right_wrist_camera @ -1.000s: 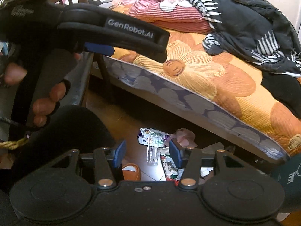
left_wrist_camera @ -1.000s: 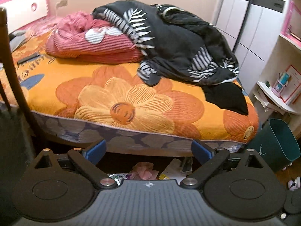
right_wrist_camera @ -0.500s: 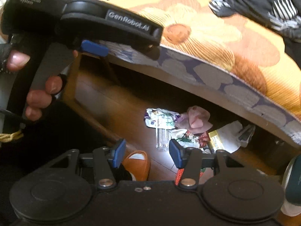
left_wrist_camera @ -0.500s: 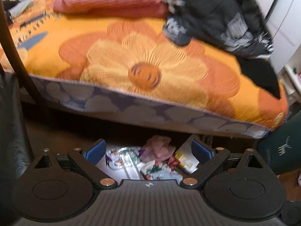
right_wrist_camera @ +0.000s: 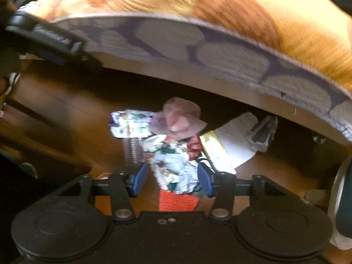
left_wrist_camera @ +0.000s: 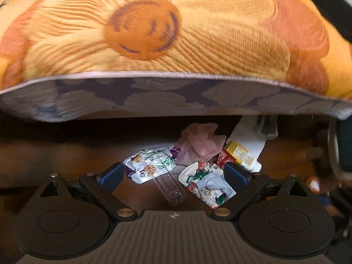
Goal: Collect trash
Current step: 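Grasp orange foam net with right tool while left tool grasps clear plastic tray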
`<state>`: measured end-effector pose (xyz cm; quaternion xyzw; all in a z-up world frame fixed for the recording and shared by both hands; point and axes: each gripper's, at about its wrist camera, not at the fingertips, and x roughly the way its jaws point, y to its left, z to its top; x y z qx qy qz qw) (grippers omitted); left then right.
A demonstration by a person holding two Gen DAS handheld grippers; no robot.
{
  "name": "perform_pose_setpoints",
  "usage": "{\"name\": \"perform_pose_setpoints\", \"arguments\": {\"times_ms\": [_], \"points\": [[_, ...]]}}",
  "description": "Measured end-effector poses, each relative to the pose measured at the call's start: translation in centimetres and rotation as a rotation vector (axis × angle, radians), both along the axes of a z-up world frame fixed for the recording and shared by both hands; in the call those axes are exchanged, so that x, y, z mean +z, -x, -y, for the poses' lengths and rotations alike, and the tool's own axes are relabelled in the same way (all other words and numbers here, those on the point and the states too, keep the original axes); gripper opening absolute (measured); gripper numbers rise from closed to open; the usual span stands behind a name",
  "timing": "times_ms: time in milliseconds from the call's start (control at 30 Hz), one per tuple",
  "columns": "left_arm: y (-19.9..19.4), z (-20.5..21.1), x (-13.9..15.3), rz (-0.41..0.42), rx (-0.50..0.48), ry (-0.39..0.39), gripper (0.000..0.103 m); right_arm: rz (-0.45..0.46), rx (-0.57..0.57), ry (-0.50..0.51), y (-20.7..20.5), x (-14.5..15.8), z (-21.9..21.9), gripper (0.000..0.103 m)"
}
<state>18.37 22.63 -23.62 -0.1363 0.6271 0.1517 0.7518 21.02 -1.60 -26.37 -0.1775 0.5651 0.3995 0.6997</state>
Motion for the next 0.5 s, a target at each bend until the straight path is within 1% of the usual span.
{"name": "perform_pose_setpoints", "arguments": {"times_ms": [100,167,233,300,400,500], "points": [[-1.0,0.1,-2.7,-0.031,-0.082,-0.005,0.098,-0.031,-0.026,0.039,-1.6,-3.2,0.6,0.051],[-1.4,-0.2,-4.9,-0.065,-0.108,-0.006,0.098,-0.046,-0.023,0.068,-2.3,-5.3,0.8,0.051],[-1.4,-0.8,-7.3,-0.108,-0.091,0.027,0.098,-0.069,-0.009,0.088,-2.5,-7.0,0.8,0.051],[-1.3,-1.5,-10.2,-0.175,-0.06,0.053,0.098,-0.1,0.007,0.11,-2.5,-8.9,0.7,0.051],[-0.8,-2.2,-15.0,-0.28,-0.024,0.046,0.098,-0.158,0.05,0.127,-1.6,-11.6,0.4,0.051],[0.1,-3.2,-19.5,-0.354,0.038,0.062,0.098,-0.208,0.088,0.141,-0.5,-13.8,0.1,0.051]]}}
